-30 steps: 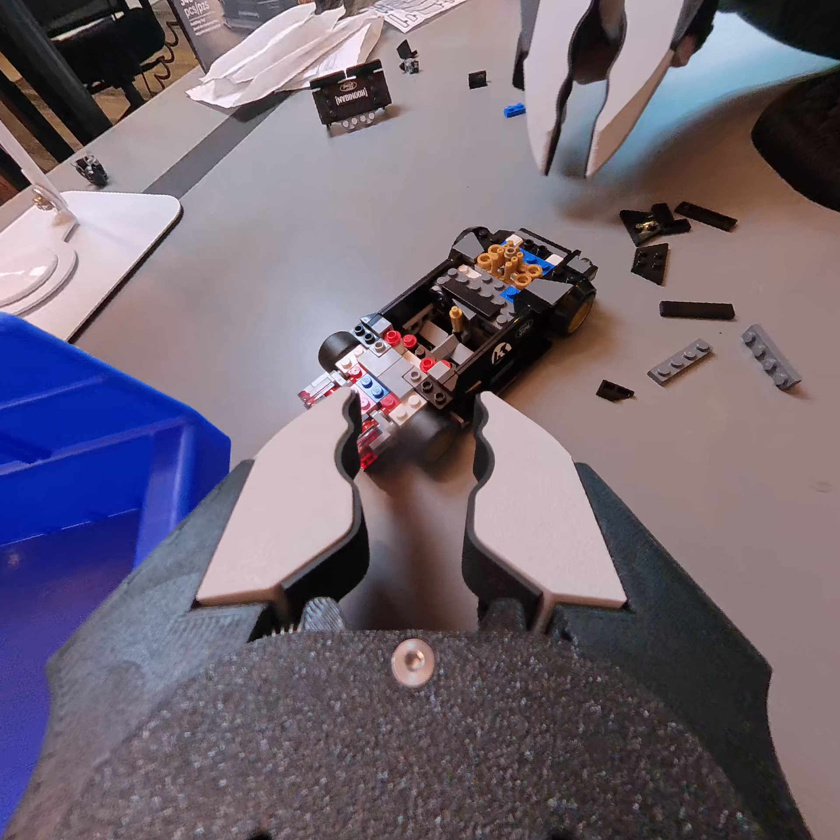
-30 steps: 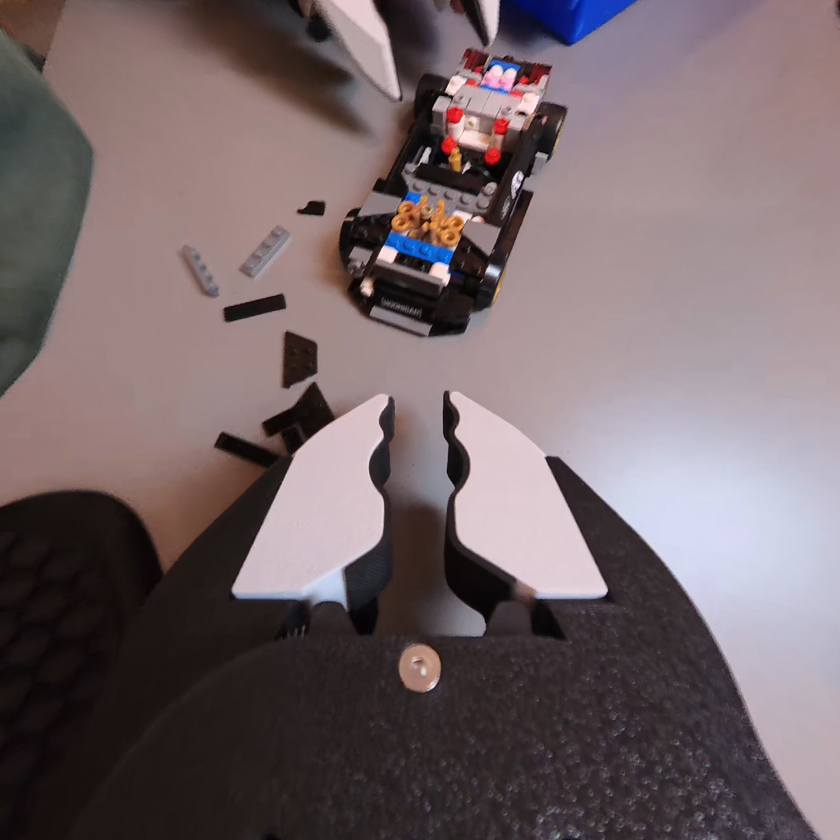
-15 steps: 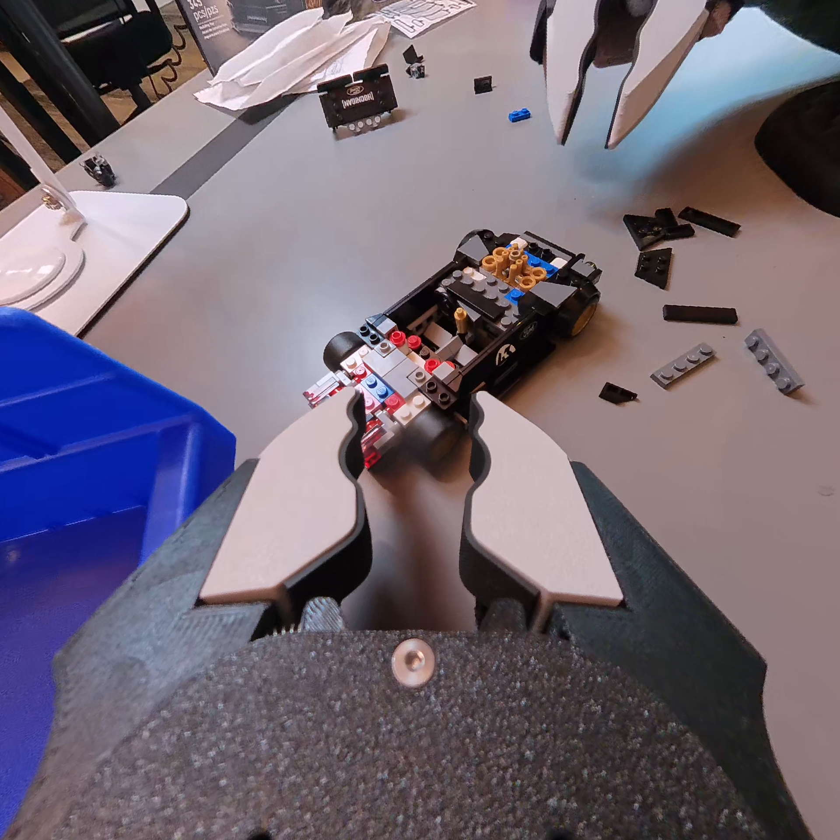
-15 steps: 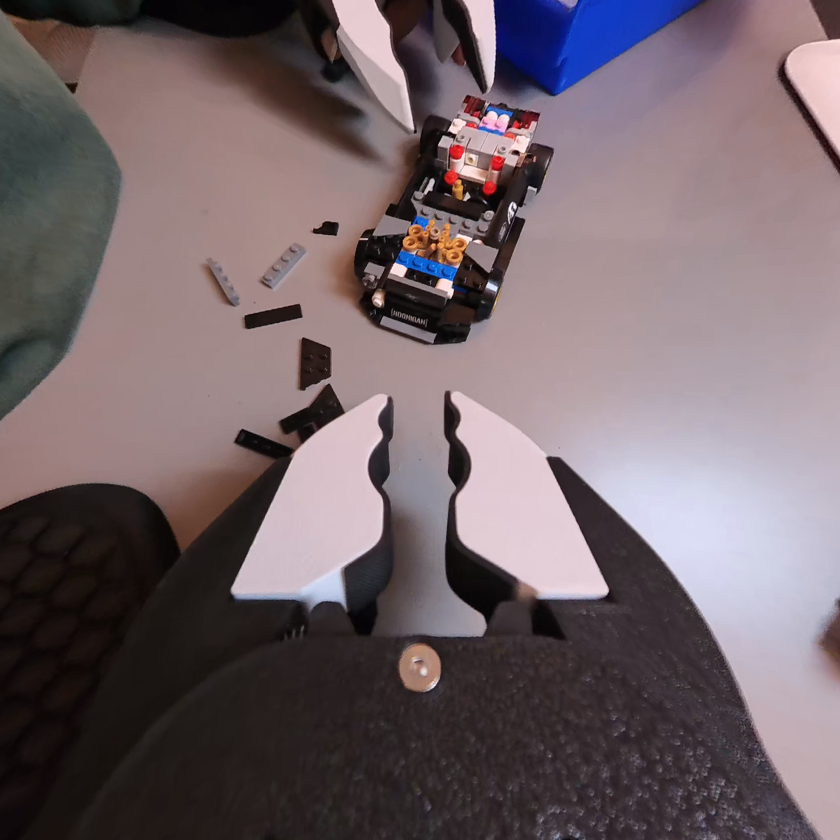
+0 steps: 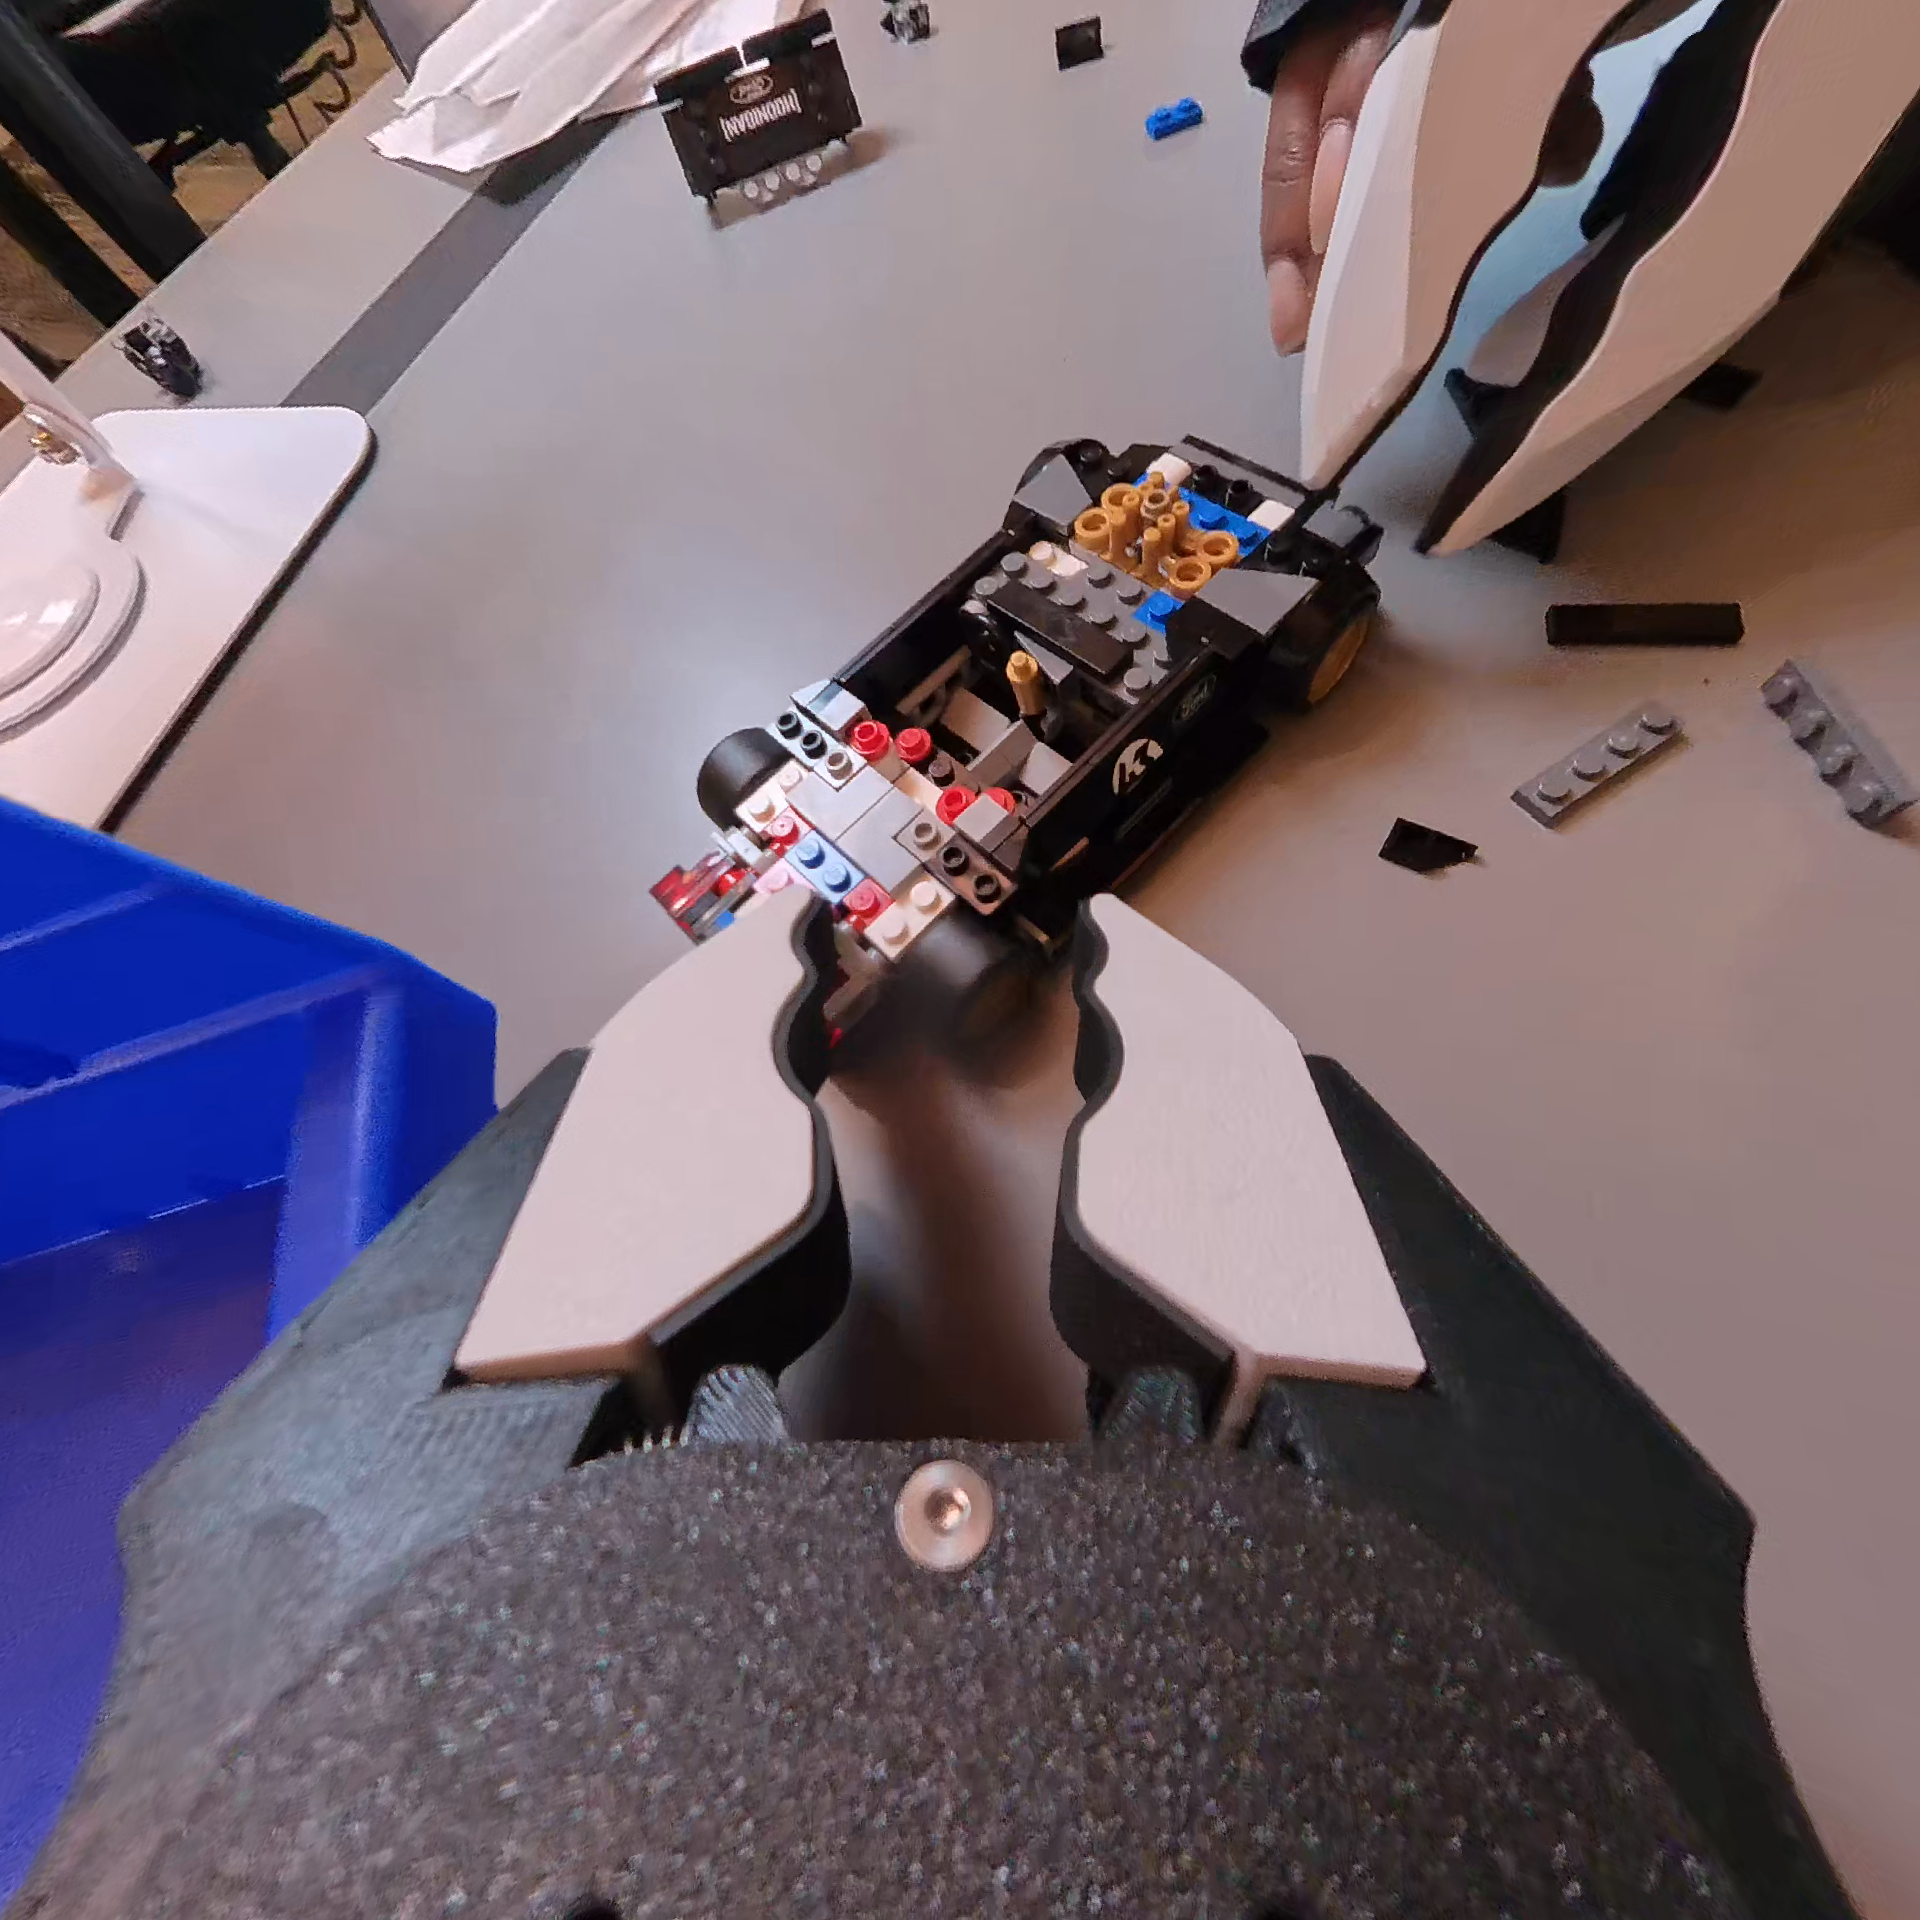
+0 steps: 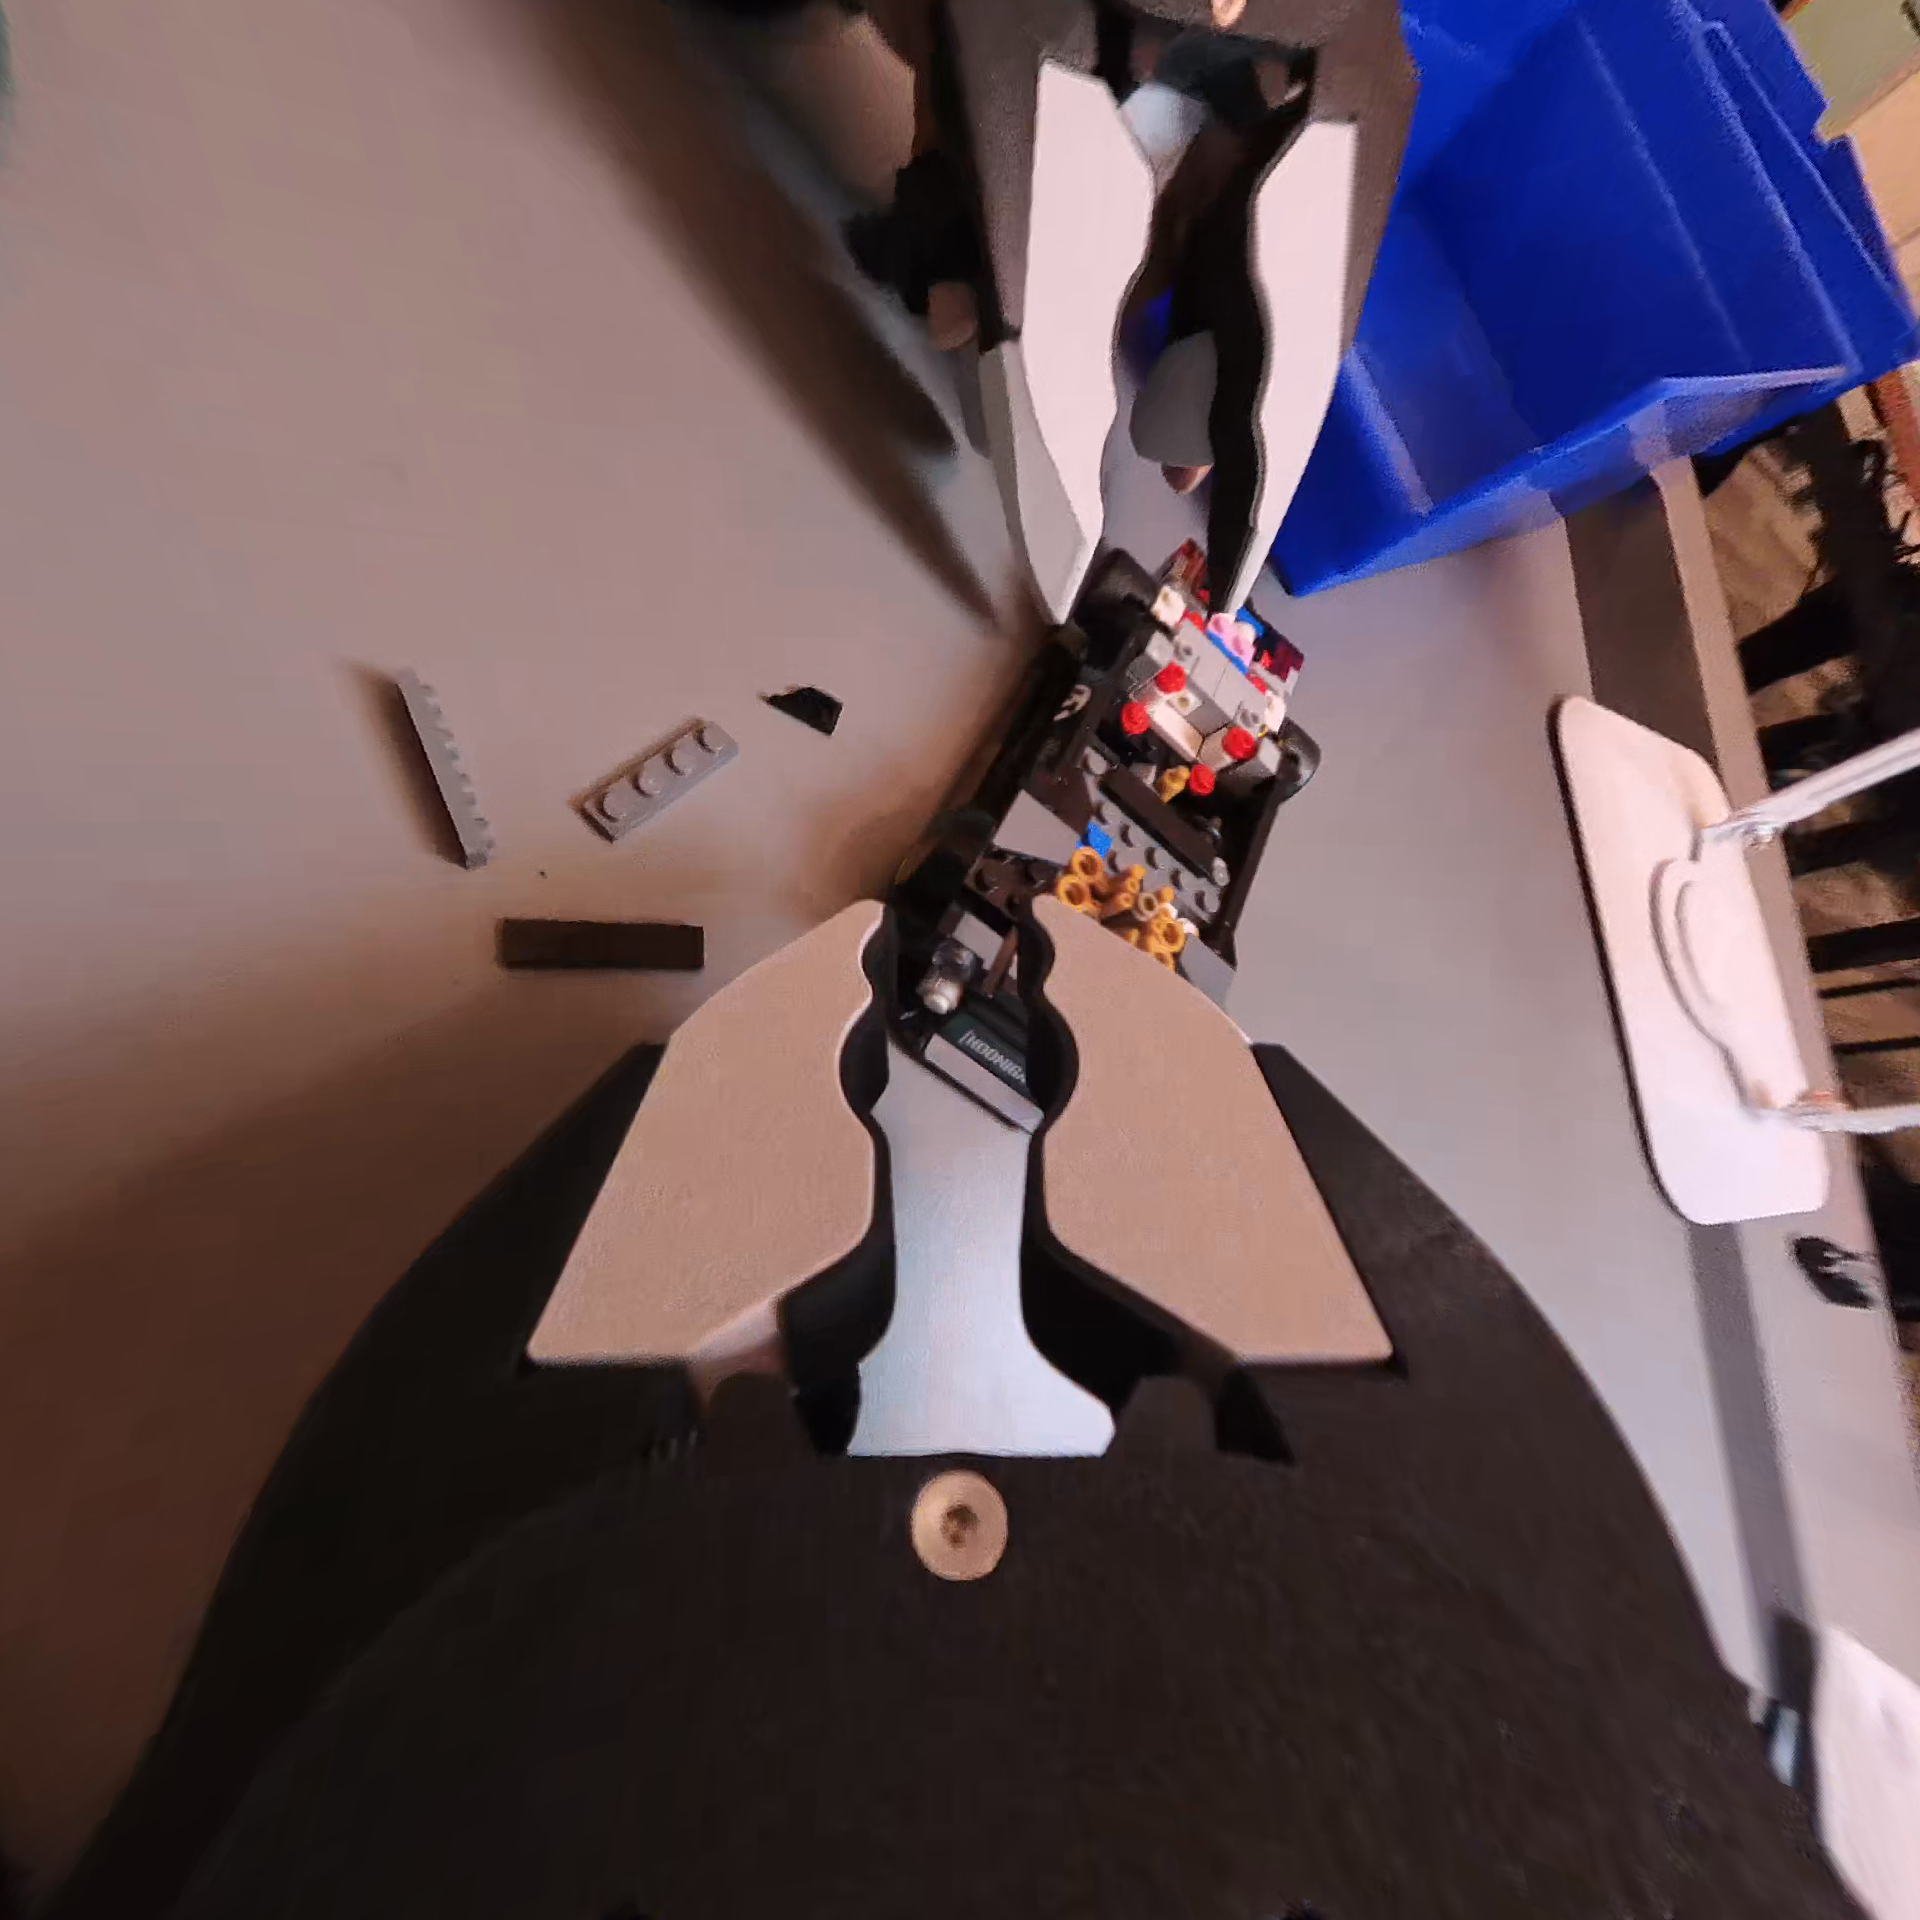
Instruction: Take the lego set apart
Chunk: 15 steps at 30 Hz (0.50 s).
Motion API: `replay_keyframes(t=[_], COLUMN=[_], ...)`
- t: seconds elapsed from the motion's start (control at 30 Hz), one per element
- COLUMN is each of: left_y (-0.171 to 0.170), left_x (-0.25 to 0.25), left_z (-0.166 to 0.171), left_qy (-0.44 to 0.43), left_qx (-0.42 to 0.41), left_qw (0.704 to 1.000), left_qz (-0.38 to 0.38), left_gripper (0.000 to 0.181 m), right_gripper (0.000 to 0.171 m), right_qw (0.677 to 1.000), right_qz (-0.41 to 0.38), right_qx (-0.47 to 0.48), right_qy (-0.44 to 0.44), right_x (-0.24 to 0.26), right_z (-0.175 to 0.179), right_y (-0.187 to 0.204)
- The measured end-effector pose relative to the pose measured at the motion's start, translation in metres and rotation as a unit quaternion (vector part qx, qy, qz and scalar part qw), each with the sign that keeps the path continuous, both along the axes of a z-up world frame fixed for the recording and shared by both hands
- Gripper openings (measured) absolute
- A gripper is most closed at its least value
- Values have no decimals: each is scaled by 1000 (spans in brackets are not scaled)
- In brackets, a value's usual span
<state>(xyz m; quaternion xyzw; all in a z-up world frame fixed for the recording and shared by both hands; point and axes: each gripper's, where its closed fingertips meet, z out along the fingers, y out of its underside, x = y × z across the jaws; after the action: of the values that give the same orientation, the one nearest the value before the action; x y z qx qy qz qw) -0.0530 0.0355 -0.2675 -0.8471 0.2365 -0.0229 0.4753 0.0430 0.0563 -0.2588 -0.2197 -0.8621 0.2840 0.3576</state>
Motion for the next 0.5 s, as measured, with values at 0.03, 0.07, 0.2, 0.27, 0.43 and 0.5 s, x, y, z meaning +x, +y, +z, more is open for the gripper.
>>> replay_keyframes(t=[0.03,0.07,0.2,0.27,0.43,0.5], left_y=[0,0,0,0,1,2], left_x=[1,1,1,1,2,4], left_z=[-1,-2,-4,-5,-5,-5], left_qy=[5,10,26,35,43,44], left_qx=[-2,-4,-4,-1,3,5], left_qw=[1000,1000,1000,999,999,999], left_qz=[-2,-3,-2,-2,-5,-9], left_gripper=[44,44,43,43,41,40], right_gripper=[22,20,13,11,6,6], right_qw=[1000,999,993,991,999,1000], right_qz=[0,0,13,17,12,17], right_qx=[20,36,108,119,16,-5], right_qy=[4,9,45,56,25,12], right_x=[-1,-2,-3,-2,2,5], right_z=[-3,-5,-7,-7,-4,-4], right_y=[1,1,2,1,0,1])
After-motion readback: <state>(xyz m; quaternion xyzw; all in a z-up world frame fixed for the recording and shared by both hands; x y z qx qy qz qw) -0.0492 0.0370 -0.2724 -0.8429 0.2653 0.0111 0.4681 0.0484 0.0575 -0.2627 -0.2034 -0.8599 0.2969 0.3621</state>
